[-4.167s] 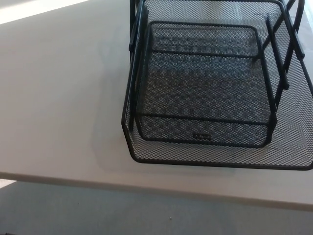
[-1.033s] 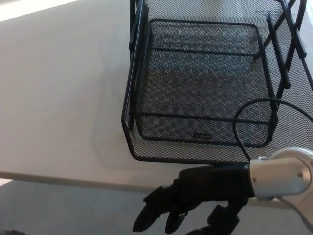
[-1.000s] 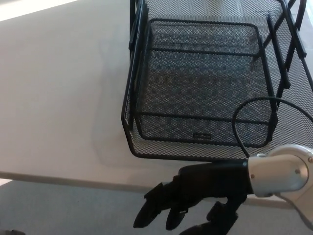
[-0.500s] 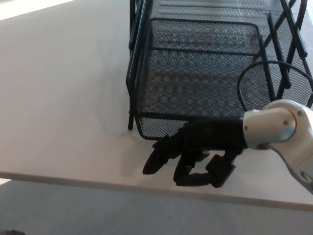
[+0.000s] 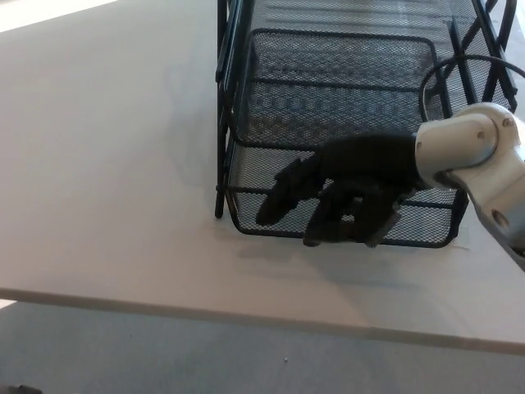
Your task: A balck drawer is kept on the middle of the table and the robot uses its right hand to push it back away from the robot
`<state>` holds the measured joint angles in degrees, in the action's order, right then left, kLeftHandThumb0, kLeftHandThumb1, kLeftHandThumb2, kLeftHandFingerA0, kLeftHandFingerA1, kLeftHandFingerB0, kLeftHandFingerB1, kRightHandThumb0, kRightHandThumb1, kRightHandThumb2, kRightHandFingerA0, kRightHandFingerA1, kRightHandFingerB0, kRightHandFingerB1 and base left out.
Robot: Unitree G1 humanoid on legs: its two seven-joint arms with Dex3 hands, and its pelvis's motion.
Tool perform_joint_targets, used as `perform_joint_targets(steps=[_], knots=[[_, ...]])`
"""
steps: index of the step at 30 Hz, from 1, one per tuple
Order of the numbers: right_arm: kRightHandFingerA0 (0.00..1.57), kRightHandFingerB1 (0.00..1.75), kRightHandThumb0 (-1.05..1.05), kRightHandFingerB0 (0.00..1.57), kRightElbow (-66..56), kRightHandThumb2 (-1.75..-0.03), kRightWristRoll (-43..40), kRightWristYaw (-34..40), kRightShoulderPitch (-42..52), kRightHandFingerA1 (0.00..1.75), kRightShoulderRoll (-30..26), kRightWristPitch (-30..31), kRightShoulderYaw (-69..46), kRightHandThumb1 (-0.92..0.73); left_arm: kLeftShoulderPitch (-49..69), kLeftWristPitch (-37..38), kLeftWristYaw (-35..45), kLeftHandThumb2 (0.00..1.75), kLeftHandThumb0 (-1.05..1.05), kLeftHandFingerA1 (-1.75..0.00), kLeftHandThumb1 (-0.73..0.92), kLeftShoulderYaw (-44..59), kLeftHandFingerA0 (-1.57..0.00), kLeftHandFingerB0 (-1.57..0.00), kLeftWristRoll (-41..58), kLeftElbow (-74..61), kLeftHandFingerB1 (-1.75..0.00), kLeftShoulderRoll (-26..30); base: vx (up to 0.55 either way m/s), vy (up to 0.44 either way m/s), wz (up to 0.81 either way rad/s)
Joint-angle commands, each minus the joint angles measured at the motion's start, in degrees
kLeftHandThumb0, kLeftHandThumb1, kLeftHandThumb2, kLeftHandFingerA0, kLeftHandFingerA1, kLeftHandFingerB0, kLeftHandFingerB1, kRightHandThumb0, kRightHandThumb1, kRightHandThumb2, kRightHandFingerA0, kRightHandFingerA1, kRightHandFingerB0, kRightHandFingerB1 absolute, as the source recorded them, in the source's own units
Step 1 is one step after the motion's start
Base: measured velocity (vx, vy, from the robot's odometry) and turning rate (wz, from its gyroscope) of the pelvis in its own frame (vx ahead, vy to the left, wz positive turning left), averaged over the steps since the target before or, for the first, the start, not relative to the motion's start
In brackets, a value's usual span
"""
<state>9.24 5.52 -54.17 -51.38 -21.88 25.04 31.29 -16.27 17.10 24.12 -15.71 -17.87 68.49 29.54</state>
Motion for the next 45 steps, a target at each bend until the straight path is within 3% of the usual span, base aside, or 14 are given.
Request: perform_joint_targets(steps=[1, 8, 9, 17, 18, 19, 26, 32, 33, 34, 39, 42, 43, 45], knots=[[0.46, 0.36, -0.49, 0.38, 5.6, -0.62, 1.1, -0.4, -2.4, 0.41, 1.1, -2.2, -0.9, -0.75, 0.1, 0.5, -0.2, 0.62, -0.57, -0.38, 0.72, -0.3, -0.44, -0.31, -0.9, 0.2, -0.32, 0.3, 0.0, 0.0, 0.0], [0.45, 0.35, -0.48, 0.38, 5.4, -0.63, 2.3, 0.1, 0.2, 0.4, 1.3, -3.4, -0.9, -0.75, -0.1, 0.3, -0.4, 0.62, -0.56, -0.38, 0.71, -0.3, -0.47, -0.32, -0.9, 0.5, -0.33, 0.2, 0.0, 0.0, 0.0], [0.41, 0.49, -0.48, 0.27, 4.3, -0.96, 2.3, -0.2, 1.1, 0.57, 1.1, -3.6, -0.6, -0.6, -0.1, 0.4, -0.5, 0.62, -0.57, -0.39, 0.71, -0.3, -0.47, -0.32, -1.0, 0.5, -0.33, 0.3, 0.0, 0.0, 0.0], [0.39, 0.47, -0.5, 0.23, -16.3, -0.98, -0.9, -3.3, 12.1, 0.56, -2.9, -2.3, -1.4, -0.61, 0.1, 0.2, -0.1, 0.62, -0.57, -0.38, 0.71, 0.0, -0.48, -0.34, -0.6, 0.4, -0.33, 0.5, 0.0, 0.0, 0.0], [0.39, 0.47, -0.5, 0.23, -18.6, -0.98, -1.3, -3.5, 13.1, 0.56, -3.4, -1.5, -1.6, -0.61, 0.1, 0.3, -0.1, 0.62, -0.57, -0.38, 0.71, -0.1, -0.48, -0.34, -0.6, 0.4, -0.33, 0.5, 0.0, 0.0, 0.0], [0.43, 0.33, -0.55, 0.35, -24.2, -0.65, -2.3, -4.1, 15.2, 0.38, -4.8, 0.2, -2.4, -0.76, 0.1, 0.3, 0.0, 0.62, -0.57, -0.39, 0.7, 0.1, -0.48, -0.34, -0.5, 0.4, -0.33, 0.4, 0.0, 0.0, 0.0], [0.47, 0.34, -0.54, 0.34, -39.2, -0.64, -8.1, -6.0, 27.7, 0.4, -11.1, -0.2, -8.7, -0.78, 0.1, 0.7, 0.0, 0.62, -0.55, -0.39, 0.71, 0.1, -0.47, -0.34, -0.5, 0.2, -0.33, 0.5, 0.0, 0.0, 0.0], [0.43, 0.34, -0.53, 0.34, -35.0, -0.65, -7.3, -3.9, 37.0, 0.39, -13.5, -4.3, -12.0, -0.78, 0.1, 0.5, 0.1, 0.62, -0.55, -0.39, 0.71, 0.3, -0.47, -0.32, -0.3, 0.5, -0.33, 0.5, 0.0, 0.0, 0.0], [0.39, 0.47, -0.52, 0.23, -33.5, -0.99, -6.5, -2.8, 38.5, 0.56, -13.8, -4.8, -12.6, -0.62, 0.1, 0.7, 0.1, 0.62, -0.55, -0.38, 0.71, 0.3, -0.46, -0.33, -0.3, 0.5, -0.33, 0.6, 0.0, 0.0, 0.0], [0.39, 0.47, -0.52, 0.23, -31.9, -0.99, -5.6, -1.7, 40.1, 0.56, -14.1, -5.3, -13.2, -0.62, 0.2, 1.0, 0.1, 0.62, -0.55, -0.38, 0.71, 0.2, -0.46, -0.33, -0.3, 0.4, -0.33, 0.8, 0.0, 0.0, 0.0], [0.39, 0.46, -0.54, 0.23, -24.0, -0.97, -1.1, 6.5, 46.5, 0.55, -12.5, -7.0, -15.6, -0.62, 0.1, 0.9, -0.2, 0.63, -0.57, -0.38, 0.71, 0.0, -0.47, -0.33, -0.8, 0.5, -0.33, 1.0, 0.0, 0.0, 0.0], [0.4, 0.48, -0.46, 0.24, -17.7, -0.97, 1.3, 11.7, 50.4, 0.56, -11.1, -12.3, -16.6, -0.61, 0.0, 0.3, -0.6, 0.62, -0.56, -0.38, 0.71, 0.0, -0.47, -0.33, -0.8, 0.7, -0.33, 0.9, 0.0, 0.0, 0.0], [0.48, 0.34, -0.46, 0.36, -15.4, -0.63, 1.9, 13.0, 51.0, 0.39, -10.9, -13.7, -16.6, -0.77, 0.0, 0.3, -0.6, 0.63, -0.57, -0.38, 0.71, -0.1, -0.48, -0.34, -0.9, 0.7, -0.33, 0.9, 0.0, 0.0, 0.0], [0.5, 0.34, -0.48, 0.36, -10.7, -0.63, 3.2, 15.5, 51.8, 0.4, -10.6, -16.4, -16.6, -0.76, 0.0, 0.5, -0.7, 0.62, -0.57, -0.39, 0.71, -0.2, -0.47, -0.33, -1.0, 0.7, -0.33, 0.9, 0.0, 0.0, 0.0]])
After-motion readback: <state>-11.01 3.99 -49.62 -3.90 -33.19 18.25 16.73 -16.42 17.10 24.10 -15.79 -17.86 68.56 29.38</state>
